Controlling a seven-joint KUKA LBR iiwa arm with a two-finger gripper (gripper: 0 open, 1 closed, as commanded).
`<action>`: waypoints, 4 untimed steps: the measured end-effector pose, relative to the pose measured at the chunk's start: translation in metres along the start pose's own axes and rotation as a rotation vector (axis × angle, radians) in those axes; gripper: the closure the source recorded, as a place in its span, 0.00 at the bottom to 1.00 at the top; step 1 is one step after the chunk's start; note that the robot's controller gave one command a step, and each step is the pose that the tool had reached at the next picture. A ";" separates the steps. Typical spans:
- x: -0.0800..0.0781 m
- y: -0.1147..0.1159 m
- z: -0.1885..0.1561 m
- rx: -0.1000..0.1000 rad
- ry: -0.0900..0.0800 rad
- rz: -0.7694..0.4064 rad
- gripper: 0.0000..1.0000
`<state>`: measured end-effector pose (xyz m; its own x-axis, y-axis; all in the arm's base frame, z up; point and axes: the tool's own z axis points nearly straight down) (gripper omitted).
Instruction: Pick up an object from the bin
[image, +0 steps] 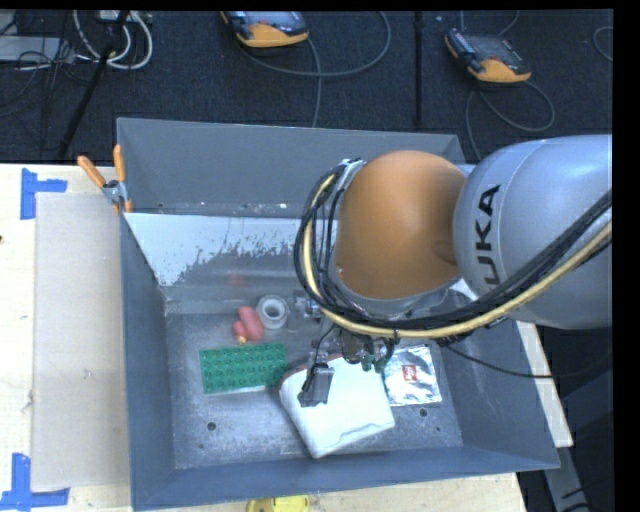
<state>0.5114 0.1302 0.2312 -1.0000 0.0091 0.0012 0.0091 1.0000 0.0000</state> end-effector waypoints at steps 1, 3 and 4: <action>-0.036 -0.011 0.132 0.000 0.004 -0.350 0.00; -0.060 0.011 0.161 -0.001 -0.002 -0.112 1.00; -0.078 0.004 -0.004 -0.001 -0.012 -0.134 1.00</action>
Offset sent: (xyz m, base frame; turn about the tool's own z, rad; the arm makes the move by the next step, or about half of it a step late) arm 0.0369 -0.0114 -0.1291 -0.3503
